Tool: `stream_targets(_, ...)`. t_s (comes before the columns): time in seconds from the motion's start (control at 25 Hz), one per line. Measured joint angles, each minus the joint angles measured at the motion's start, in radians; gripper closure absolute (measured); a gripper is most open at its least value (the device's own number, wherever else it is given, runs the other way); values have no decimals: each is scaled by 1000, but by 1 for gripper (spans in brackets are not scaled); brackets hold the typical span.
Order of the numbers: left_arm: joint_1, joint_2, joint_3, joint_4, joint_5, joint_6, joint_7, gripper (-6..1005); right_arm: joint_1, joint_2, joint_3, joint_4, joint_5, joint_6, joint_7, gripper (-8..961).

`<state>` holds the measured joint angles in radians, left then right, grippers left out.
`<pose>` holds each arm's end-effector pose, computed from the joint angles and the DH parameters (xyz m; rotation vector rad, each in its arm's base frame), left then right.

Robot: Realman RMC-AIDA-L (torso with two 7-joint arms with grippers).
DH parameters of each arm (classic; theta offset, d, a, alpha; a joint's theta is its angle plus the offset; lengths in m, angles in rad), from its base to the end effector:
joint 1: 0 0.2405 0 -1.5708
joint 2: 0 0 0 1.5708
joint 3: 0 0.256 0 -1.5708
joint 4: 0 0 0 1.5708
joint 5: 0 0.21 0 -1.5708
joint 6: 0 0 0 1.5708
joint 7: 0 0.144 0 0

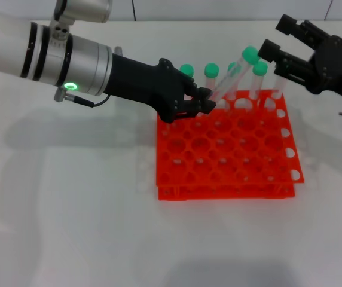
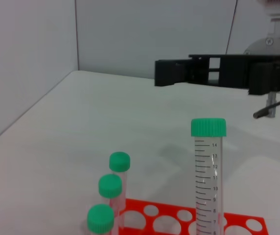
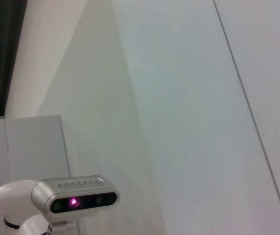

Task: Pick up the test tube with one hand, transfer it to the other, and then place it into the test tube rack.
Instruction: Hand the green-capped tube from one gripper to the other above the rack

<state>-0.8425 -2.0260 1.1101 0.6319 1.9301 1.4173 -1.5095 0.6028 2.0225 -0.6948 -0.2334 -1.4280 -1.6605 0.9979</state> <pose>-0.1515 0.3889 -0.0359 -3.0445 -0.2158 -0.3973 0.2282 0.3403 0.0106 -2.3217 0.4087 1.3623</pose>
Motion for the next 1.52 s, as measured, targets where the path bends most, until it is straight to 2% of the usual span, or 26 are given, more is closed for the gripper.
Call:
stream_targets(0.08,-6,-2,0,0,1,-1,0,767,13,6,-3,59,36,-7,-63,197)
stream_targets(0.44,-3,-15,-6,5,8,-9,33,760,39,6,-14,148,36,-7,-141,200)
stream_targets(0.72,1,-24,-9,7,0,-9,50,754,37,5,-22,168,35,25,-150,203)
stream_targets(1.52,23,-23,-13,19,-12,-12,53,737,14,5,-8,178,43,24,-143,211)
